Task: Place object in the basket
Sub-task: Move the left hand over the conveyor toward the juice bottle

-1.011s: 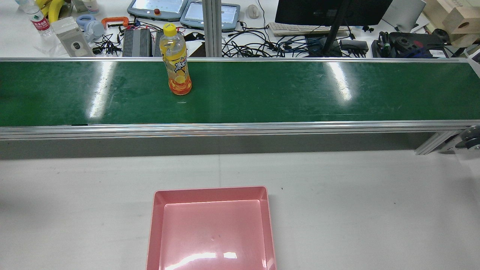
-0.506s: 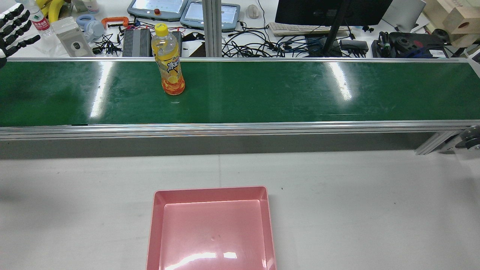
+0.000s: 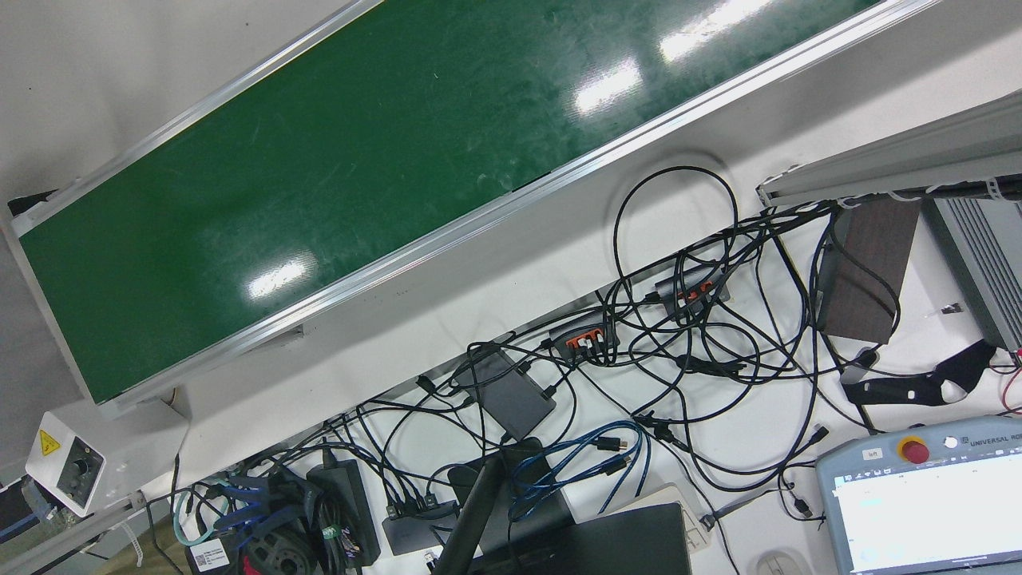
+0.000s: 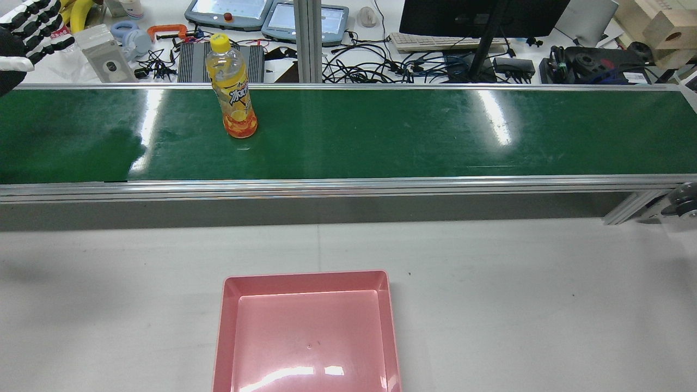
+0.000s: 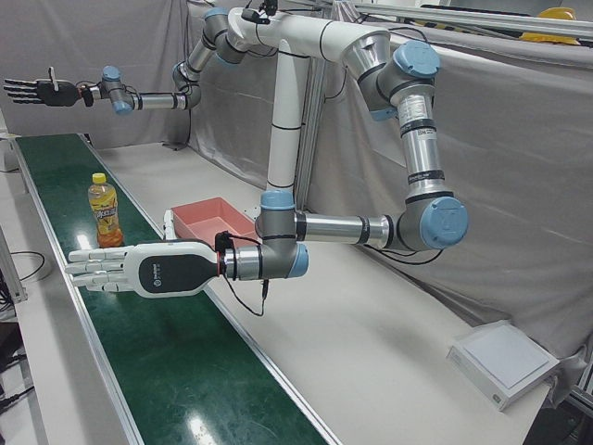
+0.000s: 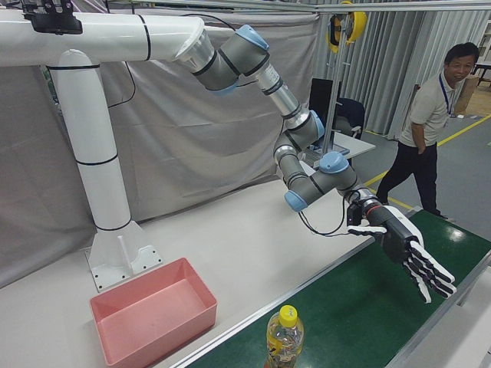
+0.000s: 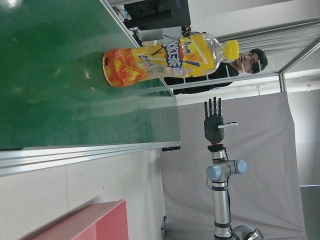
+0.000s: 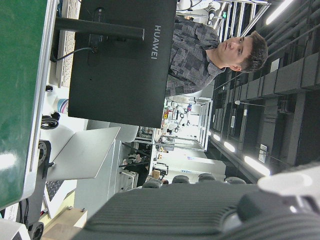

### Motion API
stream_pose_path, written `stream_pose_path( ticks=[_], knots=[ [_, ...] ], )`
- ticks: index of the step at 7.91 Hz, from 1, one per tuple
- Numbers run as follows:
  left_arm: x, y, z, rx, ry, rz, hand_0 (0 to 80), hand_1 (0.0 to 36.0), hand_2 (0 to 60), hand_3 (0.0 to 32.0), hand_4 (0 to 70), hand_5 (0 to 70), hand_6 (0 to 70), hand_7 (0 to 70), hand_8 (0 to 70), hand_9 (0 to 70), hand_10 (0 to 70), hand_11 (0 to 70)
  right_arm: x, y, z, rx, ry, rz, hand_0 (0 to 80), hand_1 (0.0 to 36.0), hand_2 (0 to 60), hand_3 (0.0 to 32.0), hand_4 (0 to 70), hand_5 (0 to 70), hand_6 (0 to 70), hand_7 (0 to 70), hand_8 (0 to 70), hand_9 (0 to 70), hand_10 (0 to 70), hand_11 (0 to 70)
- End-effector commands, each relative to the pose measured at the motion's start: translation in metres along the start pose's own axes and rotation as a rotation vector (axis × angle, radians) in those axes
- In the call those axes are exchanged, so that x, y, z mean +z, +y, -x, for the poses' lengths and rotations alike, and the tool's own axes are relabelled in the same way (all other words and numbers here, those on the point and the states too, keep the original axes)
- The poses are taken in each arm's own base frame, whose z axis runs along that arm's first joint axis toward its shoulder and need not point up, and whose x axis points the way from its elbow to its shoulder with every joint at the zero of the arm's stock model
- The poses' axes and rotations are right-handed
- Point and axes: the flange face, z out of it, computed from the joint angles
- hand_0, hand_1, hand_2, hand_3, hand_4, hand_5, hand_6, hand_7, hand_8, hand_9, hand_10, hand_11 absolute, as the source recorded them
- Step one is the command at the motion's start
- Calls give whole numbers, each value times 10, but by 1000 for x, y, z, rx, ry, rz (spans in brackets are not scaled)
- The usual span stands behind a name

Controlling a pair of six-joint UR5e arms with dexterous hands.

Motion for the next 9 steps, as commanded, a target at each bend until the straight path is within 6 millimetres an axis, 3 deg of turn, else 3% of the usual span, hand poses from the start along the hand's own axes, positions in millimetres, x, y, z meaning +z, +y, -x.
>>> stream_pose_path(
  ticks=[1,2,4,6,9],
  knots=[
    [17,17,-5,23,37,45,460,101,0,0,0,16,0,0,0,11,61,105,0,0,0,0,0,0,0,0,0,0,0,0,0,0,0,0,0,0],
    [21,21,-5,24,37,49,466,99,0,0,0,22,0,0,0,11,63,107,0,0,0,0,0,0,0,0,0,0,0,0,0,0,0,0,0,0],
    [27,33,45,1,-37,61,467,103,0,0,0,23,0,0,0,13,63,108,1,1,0,0,0,2,0,0,0,0,0,0,0,0,0,0,0,0],
    [27,33,47,9,-44,51,463,99,0,0,0,23,0,0,0,16,60,103,1,1,0,0,0,2,0,0,0,0,0,0,0,0,0,0,0,0],
    [55,59,46,33,-46,57,451,92,0,0,0,17,0,0,0,11,56,96,0,0,0,0,0,0,0,0,0,0,0,0,0,0,0,0,0,0]
  ],
)
